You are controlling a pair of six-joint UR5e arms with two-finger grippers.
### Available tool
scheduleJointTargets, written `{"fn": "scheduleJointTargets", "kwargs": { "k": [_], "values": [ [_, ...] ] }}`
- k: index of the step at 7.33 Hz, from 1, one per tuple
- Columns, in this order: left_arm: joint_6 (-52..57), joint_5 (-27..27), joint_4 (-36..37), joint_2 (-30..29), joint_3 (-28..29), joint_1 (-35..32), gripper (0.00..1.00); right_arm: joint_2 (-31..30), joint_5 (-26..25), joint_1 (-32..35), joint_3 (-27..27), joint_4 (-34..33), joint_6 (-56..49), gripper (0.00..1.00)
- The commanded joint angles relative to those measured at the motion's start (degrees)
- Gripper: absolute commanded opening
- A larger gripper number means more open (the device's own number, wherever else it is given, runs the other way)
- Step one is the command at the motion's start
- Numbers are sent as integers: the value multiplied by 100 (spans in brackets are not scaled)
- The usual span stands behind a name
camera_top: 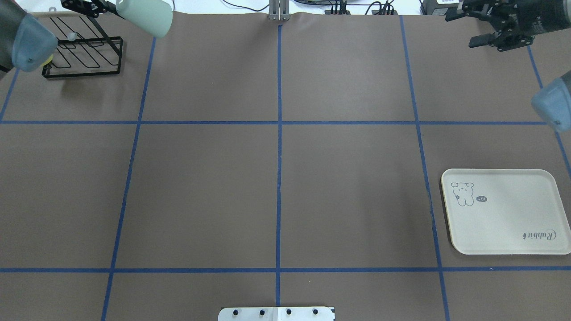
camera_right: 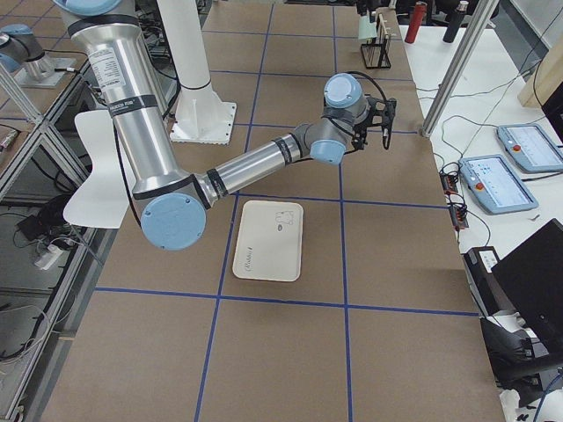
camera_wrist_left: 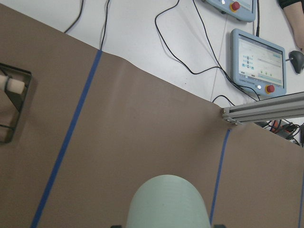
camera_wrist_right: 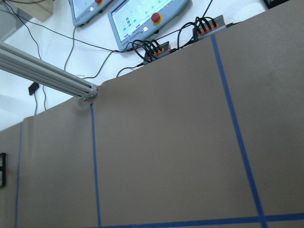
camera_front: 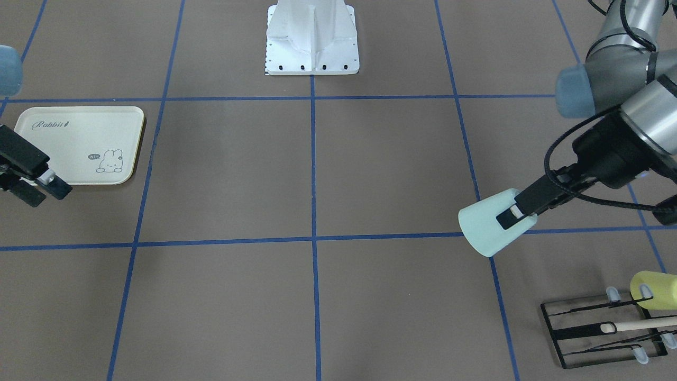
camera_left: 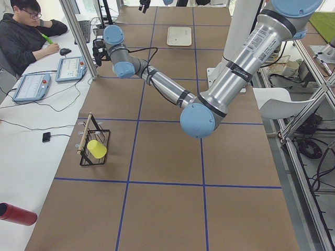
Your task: Left arm grabs green cup and hands to right arm on tray
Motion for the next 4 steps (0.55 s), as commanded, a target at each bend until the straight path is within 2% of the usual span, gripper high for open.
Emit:
{"fn": "scheduleJointTargets", "kwargs": {
  "k": [1,3,4],
  "values": [
    [-487,-8,-283,2,-291,432,0,74,-934,-777,-8,1237,1115,100],
    [-1260,-7,-775,2,-379,627,0,285,-1340,-1156,-8,1267,1162,100],
    [-1341,-34,-855,11,-493,636,0,407,-1359,-1254,-16,1467,1188,100]
  ]
}}
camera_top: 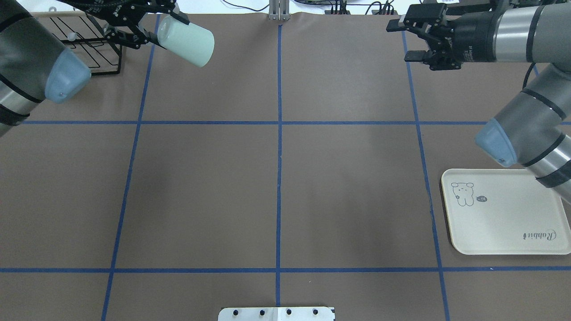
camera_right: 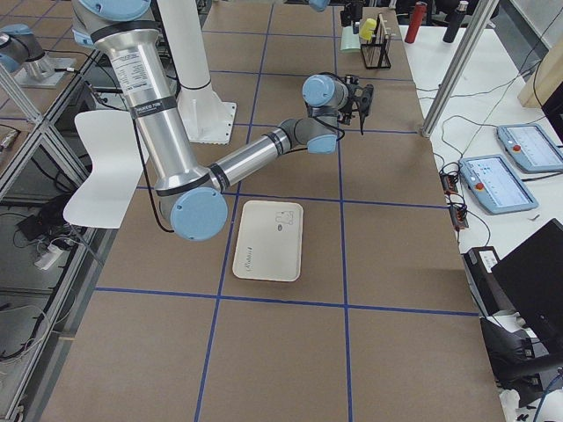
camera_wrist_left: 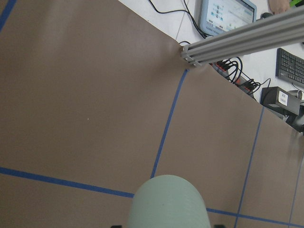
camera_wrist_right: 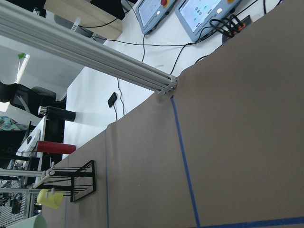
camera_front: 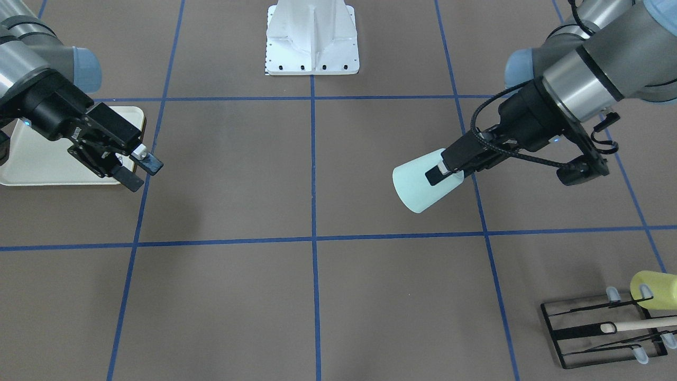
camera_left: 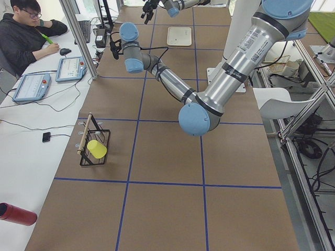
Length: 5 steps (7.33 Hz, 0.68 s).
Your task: Left arm grabs green cup and hands to right arm on tray
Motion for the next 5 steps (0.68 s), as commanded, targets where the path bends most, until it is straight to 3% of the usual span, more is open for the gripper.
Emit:
{"fn": "scheduleJointTargets", "kwargs": {
  "k": [1,3,5],
  "values": [
    [-387,-283,-173,-2,-215,122,0,224,-159,-292,7,543,274,100],
    [-826,-338,-173,-3,-479,228,0,338,-815,-669,148,704,609,100],
    [-1030,-347,-173,-11,-603,341,0,347,-1116,-1065,165,951,619,100]
  ]
}}
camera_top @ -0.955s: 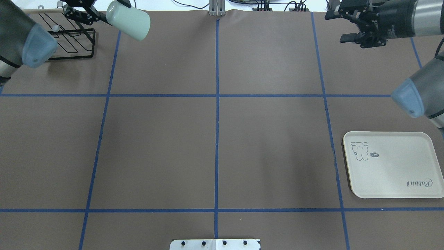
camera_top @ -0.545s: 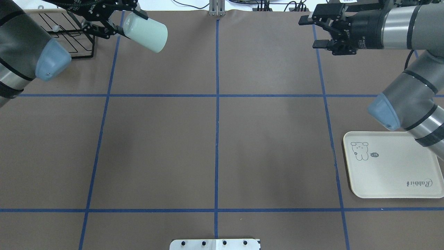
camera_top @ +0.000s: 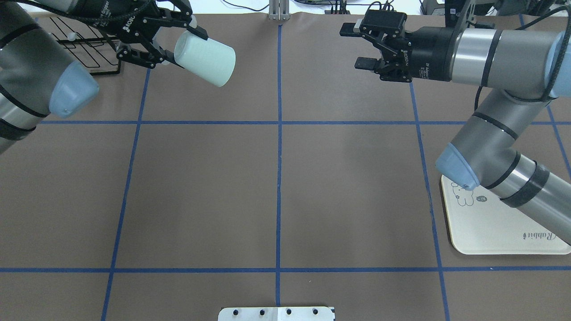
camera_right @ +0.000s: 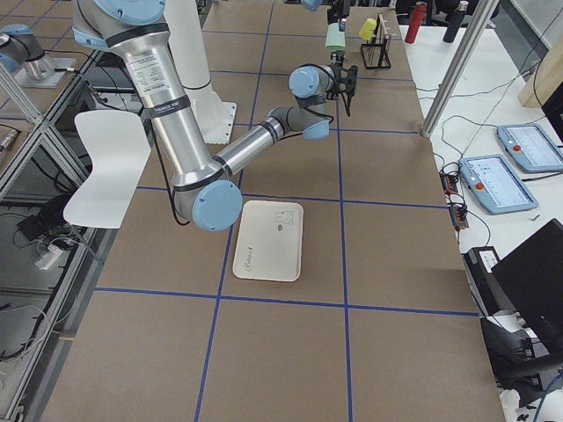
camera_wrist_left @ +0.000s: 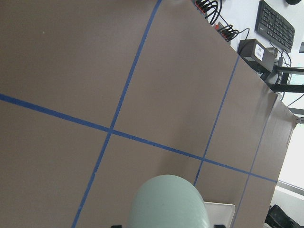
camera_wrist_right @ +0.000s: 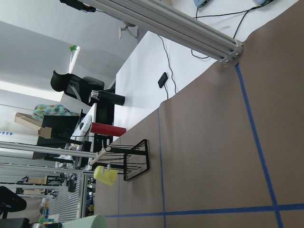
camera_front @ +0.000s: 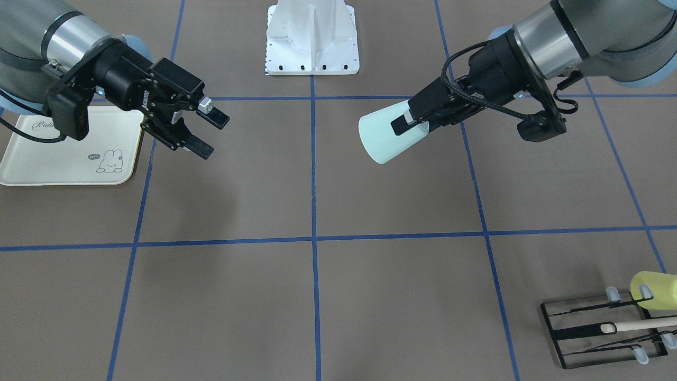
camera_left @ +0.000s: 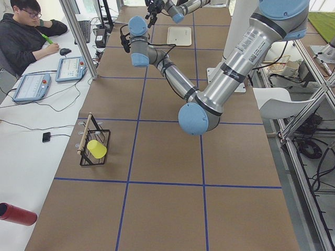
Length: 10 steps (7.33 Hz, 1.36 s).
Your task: Left arm grabs green cup and hands to right arm on tray
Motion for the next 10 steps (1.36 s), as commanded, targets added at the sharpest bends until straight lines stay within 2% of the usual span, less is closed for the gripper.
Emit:
{"fn": "scheduleJointTargets", "kwargs": {
  "k": [1,3,5,6,7,9,10],
  "values": [
    [-195,-8,-2,-6,-126,142,0,29,-373,-357,116,106,70,99],
    [-266,-8,-2,-15,-144,160,0,56,-567,-551,204,71,358,99],
    [-284,-17,-2,-59,-223,386,0,370,-621,-779,222,150,369,99],
    [-397,-34,-106,-59,-241,423,0,424,-682,-885,187,655,378,100],
    [-894,-147,-429,-50,-232,415,0,425,-1057,-1181,135,1286,378,100],
    [-1694,-175,-1167,-33,-241,415,0,364,-1717,-1692,117,1913,378,100],
    [-1925,-175,-1440,-33,-241,415,0,337,-1824,-1807,21,2352,378,100]
  ]
}}
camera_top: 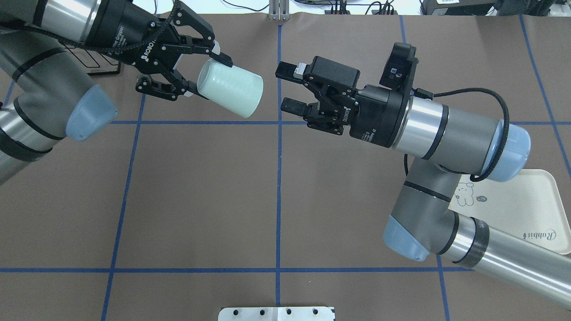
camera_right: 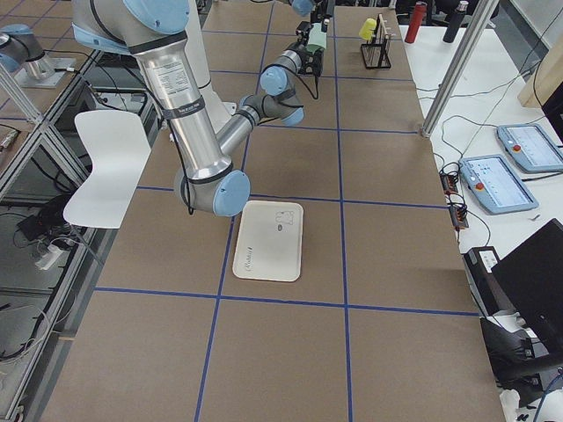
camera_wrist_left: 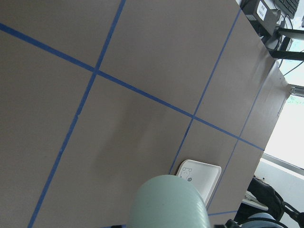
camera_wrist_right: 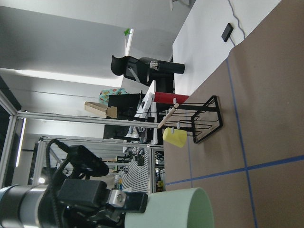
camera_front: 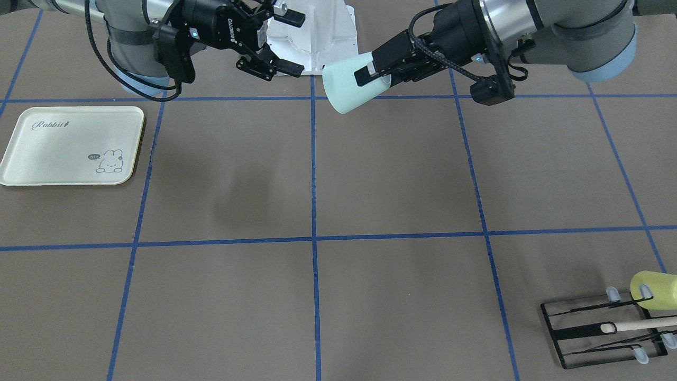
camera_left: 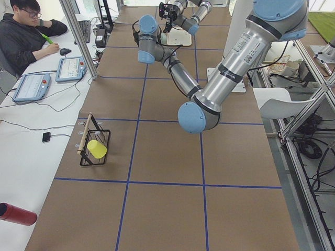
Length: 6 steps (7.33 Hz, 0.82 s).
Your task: Left arm grabs green cup and hands to right arm on tray
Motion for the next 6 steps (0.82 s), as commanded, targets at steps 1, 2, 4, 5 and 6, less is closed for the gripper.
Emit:
{"fn": "scheduleJointTargets", "kwargs": {
  "k": [1,2,4,5,6],
  "values": [
    [-529,-8,-519,4,-3,2,0,-135,-265,-258,-108,679,9,100],
    [-582,-17,-590,-5,-3,2,0,-136,-344,-267,-117,750,18,99],
    [-1135,-17,-1019,-14,-3,10,0,-127,-659,-433,-108,996,18,99],
    [-1145,-17,-1030,-23,-3,45,0,-101,-774,-477,-108,1119,18,98],
    [-1215,-95,-1065,-32,-12,72,0,-66,-827,-513,-117,1137,26,98]
  ]
}}
